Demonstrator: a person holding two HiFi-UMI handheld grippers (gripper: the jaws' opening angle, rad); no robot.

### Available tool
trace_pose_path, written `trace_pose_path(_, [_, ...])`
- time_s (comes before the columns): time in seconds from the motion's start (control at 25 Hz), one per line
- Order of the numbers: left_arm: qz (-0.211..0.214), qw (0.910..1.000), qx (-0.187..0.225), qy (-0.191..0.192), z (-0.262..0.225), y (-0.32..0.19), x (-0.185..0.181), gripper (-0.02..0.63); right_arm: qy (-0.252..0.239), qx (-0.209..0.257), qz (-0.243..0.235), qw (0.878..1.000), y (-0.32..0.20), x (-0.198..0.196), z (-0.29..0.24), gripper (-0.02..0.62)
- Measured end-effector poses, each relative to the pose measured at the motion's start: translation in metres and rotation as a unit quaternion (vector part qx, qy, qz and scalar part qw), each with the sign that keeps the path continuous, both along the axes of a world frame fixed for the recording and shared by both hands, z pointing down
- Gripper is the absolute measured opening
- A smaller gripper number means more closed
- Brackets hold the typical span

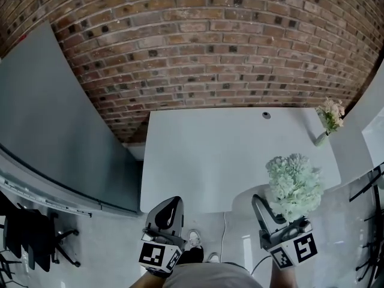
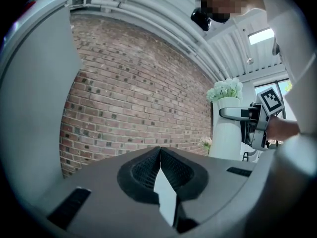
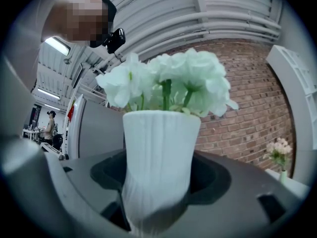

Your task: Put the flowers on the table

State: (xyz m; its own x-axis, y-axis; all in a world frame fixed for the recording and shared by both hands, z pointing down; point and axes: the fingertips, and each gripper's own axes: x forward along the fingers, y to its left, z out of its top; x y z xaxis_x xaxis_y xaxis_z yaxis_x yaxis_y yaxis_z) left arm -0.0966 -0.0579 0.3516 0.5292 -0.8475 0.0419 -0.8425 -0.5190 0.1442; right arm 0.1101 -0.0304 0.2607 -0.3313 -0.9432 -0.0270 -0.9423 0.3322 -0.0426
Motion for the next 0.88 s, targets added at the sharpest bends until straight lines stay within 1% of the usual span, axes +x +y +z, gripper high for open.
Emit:
trace_pose_path(0.2, [0.022, 0.9997, 0.007, 0.007, -0.001, -0.03, -0.004, 0.008, 0.014, 0.005, 0.017, 1.0, -0.028, -0.012, -0.003, 0.364])
trace_pose_path(0.32, [0.019, 0.9997, 0.01, 0.011, -0.003, -0.047, -0.011, 0.008, 0.024, 0.007, 0.029, 0.999, -0.042, -0.015, -0.005, 0.364])
trace_pose_path(0.52, [-0.004, 0.9999, 0.002, 0.009, 0.003, -0.063, -0.022, 0.008, 0.021, 0.002, 0.029, 0.999, -0.057, -0.014, -0.003, 0.364])
trace_pose_path(0.68, [-0.027, 0.9996, 0.002, 0.01, 0.002, -0.073, -0.021, 0.008, 0.032, 0.004, 0.025, 0.999, -0.07, -0.004, 0.002, 0.364])
trace_pose_path(0.88, [-0.063, 0.998, 0.003, -0.004, 0.0, -0.08, -0.035, 0.008, 0.035, 0.009, 0.02, 0.999, -0.091, 0.005, 0.009, 0.364])
